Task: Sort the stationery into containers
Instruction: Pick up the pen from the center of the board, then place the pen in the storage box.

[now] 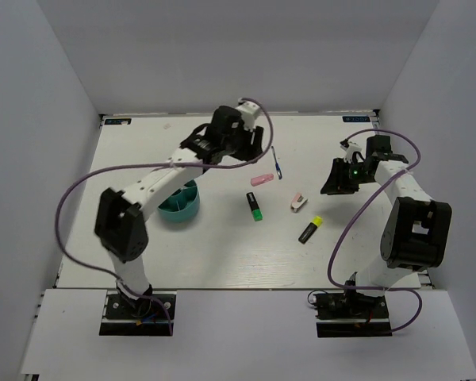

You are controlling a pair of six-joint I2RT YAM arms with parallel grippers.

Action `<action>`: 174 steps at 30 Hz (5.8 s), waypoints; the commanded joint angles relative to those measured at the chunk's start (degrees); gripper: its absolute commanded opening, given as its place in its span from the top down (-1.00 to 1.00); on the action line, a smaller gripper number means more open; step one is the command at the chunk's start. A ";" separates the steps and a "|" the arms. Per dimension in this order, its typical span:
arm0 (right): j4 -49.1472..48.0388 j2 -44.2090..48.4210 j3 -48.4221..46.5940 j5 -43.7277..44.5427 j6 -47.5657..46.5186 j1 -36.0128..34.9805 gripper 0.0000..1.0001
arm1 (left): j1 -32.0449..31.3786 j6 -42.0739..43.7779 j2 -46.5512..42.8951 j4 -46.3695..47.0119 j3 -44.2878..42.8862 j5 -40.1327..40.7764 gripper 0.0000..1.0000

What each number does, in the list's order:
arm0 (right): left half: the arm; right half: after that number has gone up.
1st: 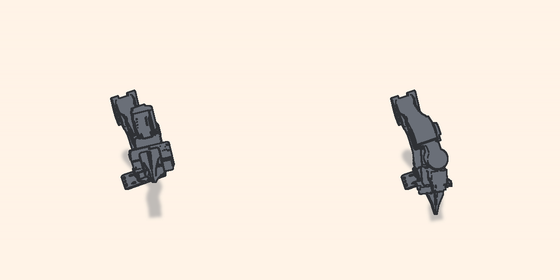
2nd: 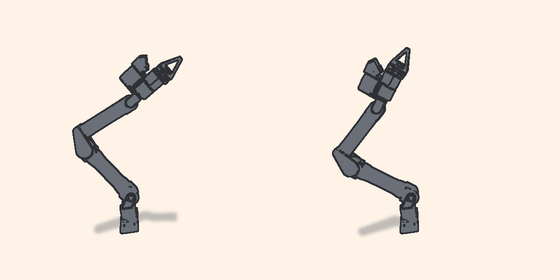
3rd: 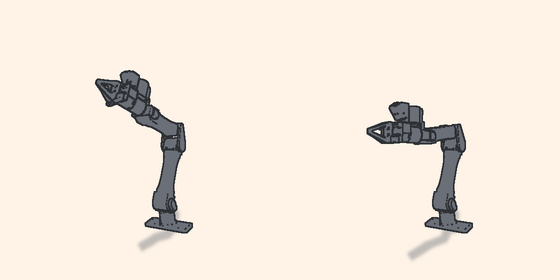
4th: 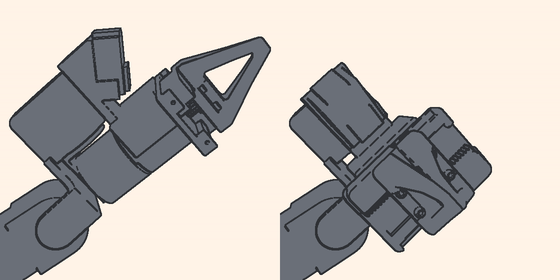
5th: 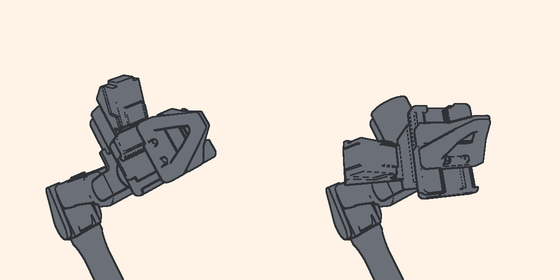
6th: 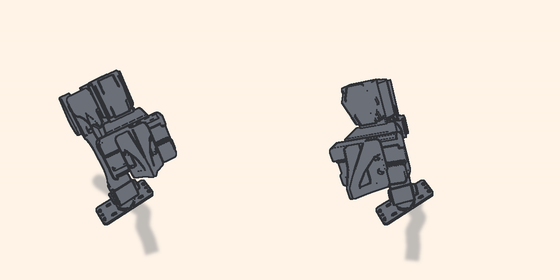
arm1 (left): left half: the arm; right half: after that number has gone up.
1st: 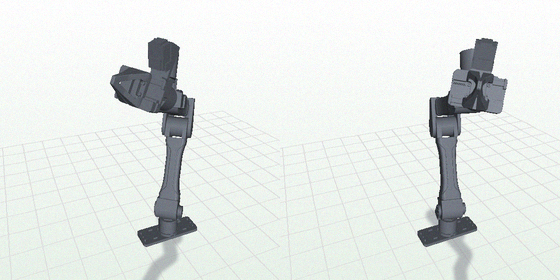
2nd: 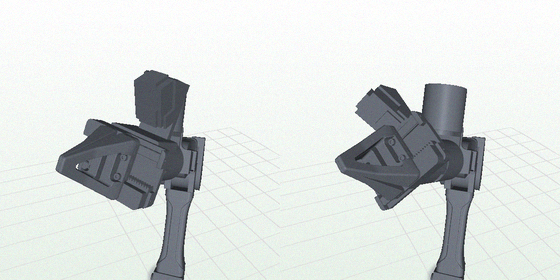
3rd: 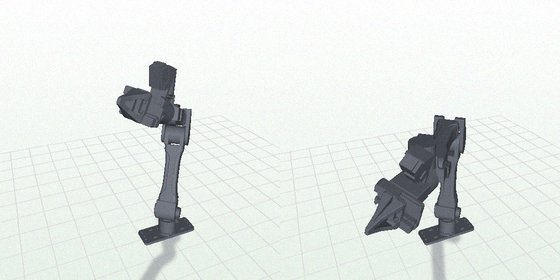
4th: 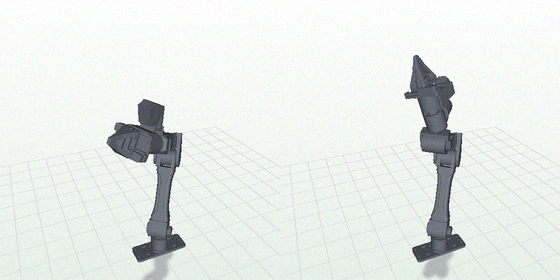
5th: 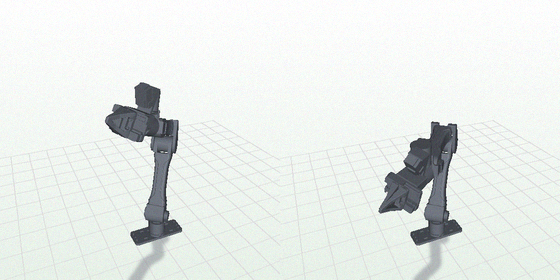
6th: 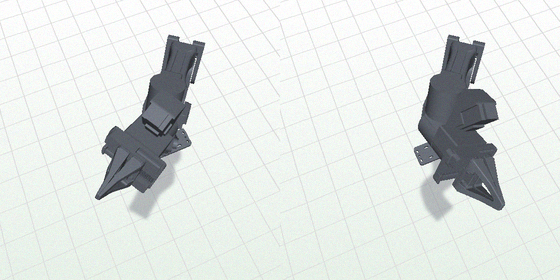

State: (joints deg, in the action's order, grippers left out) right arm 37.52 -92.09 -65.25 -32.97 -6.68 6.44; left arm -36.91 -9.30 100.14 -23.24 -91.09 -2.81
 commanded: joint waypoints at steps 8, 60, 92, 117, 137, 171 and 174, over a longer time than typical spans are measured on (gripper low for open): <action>0.36 1.66 -0.05 -2.27 -2.37 0.24 0.23 | -3.70 7.19 17.81 -2.68 -8.39 -15.91 -0.40; 3.25 0.16 -0.13 -12.81 -3.25 4.46 0.13 | -1.16 13.18 25.38 -1.63 -8.94 0.08 0.91; 10.11 -0.98 -0.75 -32.86 -16.43 1.65 1.00 | 16.68 -2.12 -24.91 37.31 43.63 8.00 1.00; 16.45 -3.53 -2.86 -36.29 -23.64 1.91 0.85 | 21.00 -2.65 -16.73 39.68 44.33 5.27 1.00; 19.26 -4.67 -3.83 -37.43 -26.46 2.09 0.70 | 21.09 -0.02 -14.36 40.30 45.82 6.67 0.97; 22.77 -4.15 -5.14 -37.52 -28.48 1.82 0.49 | 20.30 -0.19 -24.46 37.14 48.82 6.50 -0.13; 21.02 -3.62 -5.67 -33.58 -27.35 1.65 0.49 | 19.33 0.07 -26.57 35.90 48.02 5.97 -0.13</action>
State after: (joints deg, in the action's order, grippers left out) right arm 58.54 -96.75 -68.53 -68.58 -33.61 8.19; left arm -16.62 -9.13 77.08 13.67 -42.57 4.64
